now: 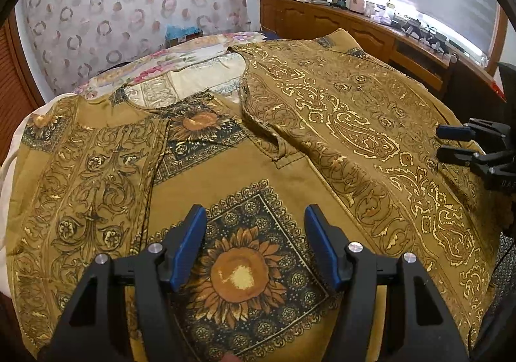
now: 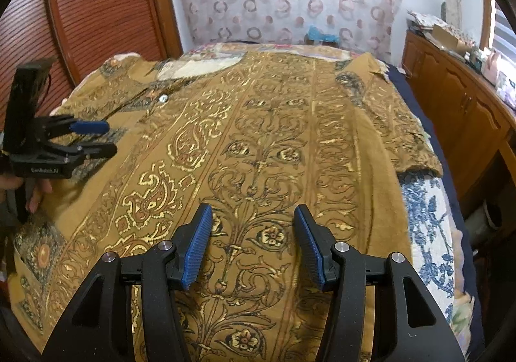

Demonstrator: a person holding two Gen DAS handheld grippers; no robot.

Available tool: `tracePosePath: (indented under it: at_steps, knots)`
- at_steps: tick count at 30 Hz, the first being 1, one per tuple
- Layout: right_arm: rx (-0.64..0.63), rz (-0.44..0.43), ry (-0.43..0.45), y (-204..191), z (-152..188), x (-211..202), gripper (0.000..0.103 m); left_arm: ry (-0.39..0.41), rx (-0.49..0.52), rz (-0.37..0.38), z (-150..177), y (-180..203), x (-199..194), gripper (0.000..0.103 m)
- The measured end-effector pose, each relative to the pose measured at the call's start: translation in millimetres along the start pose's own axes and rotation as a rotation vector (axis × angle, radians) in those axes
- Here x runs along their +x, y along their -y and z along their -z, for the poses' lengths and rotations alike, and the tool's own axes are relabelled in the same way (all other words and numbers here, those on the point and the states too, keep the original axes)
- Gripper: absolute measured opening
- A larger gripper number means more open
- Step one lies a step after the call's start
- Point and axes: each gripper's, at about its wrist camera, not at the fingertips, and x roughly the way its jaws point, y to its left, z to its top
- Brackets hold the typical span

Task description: Fold small clothes

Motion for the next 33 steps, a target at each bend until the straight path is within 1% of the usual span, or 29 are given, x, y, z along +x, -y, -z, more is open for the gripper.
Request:
tracePosePath:
  at_steps: [2, 5, 8, 9, 13, 15, 19, 24, 25, 27, 28, 29, 30, 32, 33]
  knots:
    - [0.005, 0.013, 0.009, 11, -1, -6, 0.054, -0.002, -0.003, 0.001, -1, -1, 2, 0.064]
    - [0.059, 0.043, 0.032, 39, -4, -18, 0.054, -0.002, -0.004, 0.004, -1, -1, 2, 0.065]
    - [0.140, 0.078, 0.061, 80, -11, -31, 0.054, -0.003, -0.004, 0.005, -1, -2, 2, 0.065]
    - [0.164, 0.105, 0.064, 97, -14, -34, 0.054, -0.003, -0.004, 0.005, -1, -2, 2, 0.065]
    - [0.236, 0.151, 0.037, 143, -20, -29, 0.054, -0.004, 0.000, -0.005, -1, -2, 3, 0.066]
    - [0.275, 0.137, 0.018, 160, -22, -24, 0.054, -0.004, 0.000, -0.005, -1, -2, 3, 0.066]
    - [0.375, 0.072, -0.025, 189, -26, -7, 0.054, -0.005, 0.000, -0.004, -2, -3, 3, 0.067]
    - [0.431, 0.016, -0.074, 198, -32, 12, 0.053, -0.004, -0.001, -0.004, -2, -2, 4, 0.067]
    - [0.432, 0.009, -0.079, 196, -33, 14, 0.047, -0.004, -0.001, -0.003, -2, -2, 4, 0.067]
    - [0.429, -0.004, -0.085, 195, -36, 18, 0.040, -0.004, -0.002, -0.002, -2, -3, 4, 0.067]
    - [0.421, -0.010, -0.080, 194, -38, 17, 0.032, -0.004, -0.003, -0.002, -2, -2, 4, 0.067]
    - [0.410, 0.003, -0.076, 193, -39, 16, 0.025, -0.004, -0.003, -0.002, -2, -2, 4, 0.067]
    - [0.394, 0.020, -0.075, 190, -41, 15, 0.022, -0.004, -0.003, -0.002, -2, -3, 4, 0.067]
    - [0.341, 0.068, -0.068, 184, -45, 12, 0.011, -0.004, -0.003, -0.001, -2, -2, 4, 0.067]
    - [0.317, 0.088, -0.057, 181, -47, 9, 0.010, -0.004, -0.004, -0.001, -2, -2, 4, 0.067]
